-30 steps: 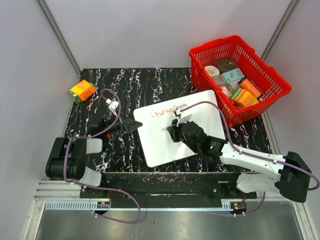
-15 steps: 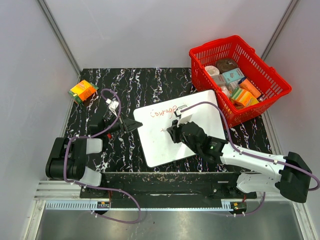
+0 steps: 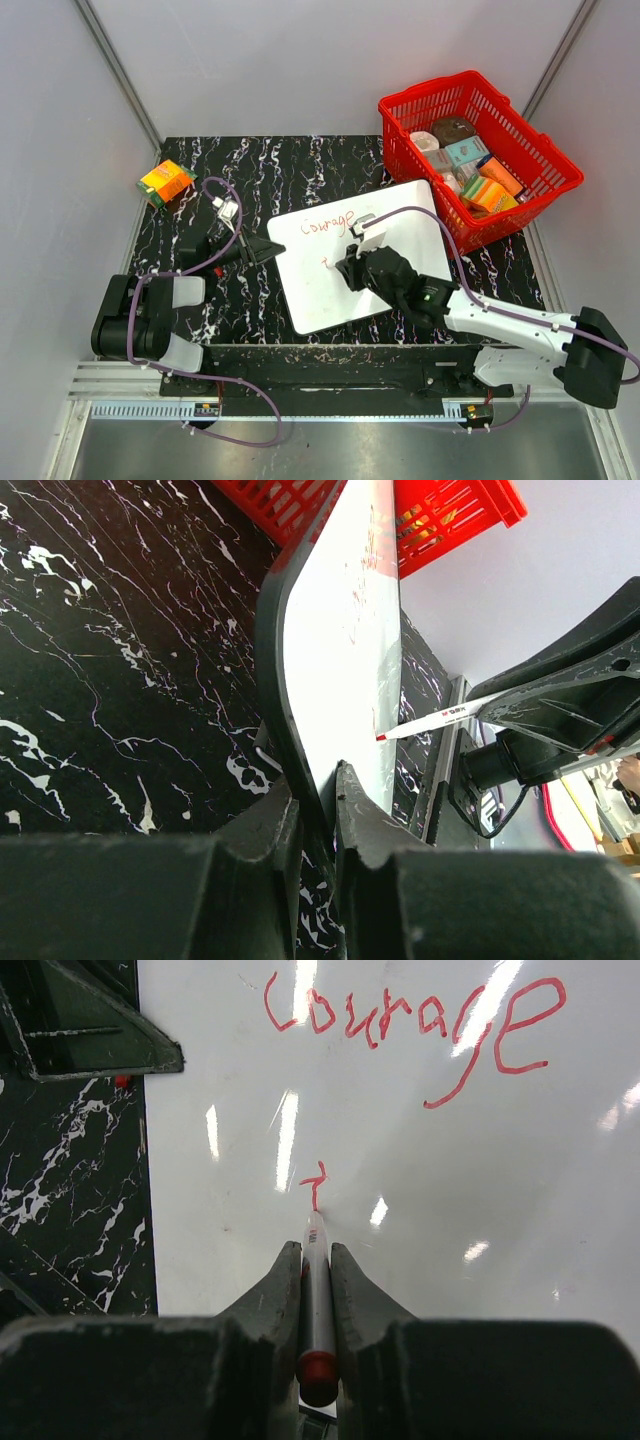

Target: Write a sentence on the whiteboard

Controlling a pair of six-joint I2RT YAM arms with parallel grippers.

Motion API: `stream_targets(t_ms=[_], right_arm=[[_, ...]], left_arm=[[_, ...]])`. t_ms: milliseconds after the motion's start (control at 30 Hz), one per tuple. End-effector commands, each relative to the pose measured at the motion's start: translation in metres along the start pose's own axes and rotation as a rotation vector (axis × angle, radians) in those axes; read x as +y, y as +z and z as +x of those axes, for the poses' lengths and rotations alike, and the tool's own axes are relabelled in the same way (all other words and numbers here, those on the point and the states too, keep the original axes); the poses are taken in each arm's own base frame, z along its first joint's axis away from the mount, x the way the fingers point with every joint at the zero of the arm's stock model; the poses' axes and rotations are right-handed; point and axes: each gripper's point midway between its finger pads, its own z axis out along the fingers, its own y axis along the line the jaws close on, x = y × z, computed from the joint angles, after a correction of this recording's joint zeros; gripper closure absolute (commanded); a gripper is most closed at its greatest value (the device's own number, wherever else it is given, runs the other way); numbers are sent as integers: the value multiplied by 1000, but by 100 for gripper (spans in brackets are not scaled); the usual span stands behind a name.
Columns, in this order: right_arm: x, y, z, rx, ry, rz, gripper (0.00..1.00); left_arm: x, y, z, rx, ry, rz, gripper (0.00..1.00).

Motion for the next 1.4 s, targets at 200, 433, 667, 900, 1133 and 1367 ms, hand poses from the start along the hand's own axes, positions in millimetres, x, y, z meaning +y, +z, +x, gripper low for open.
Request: stream_targets(t_ms=[200,433,667,900,1133,1367], right_arm=[[-10,-9,14,36,-9,27,100],[-20,-11,2,-4,-16,87,100],[-16,-13,-18,-51,-9,88,100],[-14,-23,-45,-154,33,72,100],[-14,-13,-52,-153,20,89,100],[-12,-3,-48,-137,18,85,100]], left_arm=[[-6,12,1,21,201,40,100],[-5,12,2,22,202,38,100],[-5,12,2,23,201,35,100],[-4,12,2,24,200,33,100],[-4,12,2,25,204,32,100],[-4,13,2,26,204,31,100]])
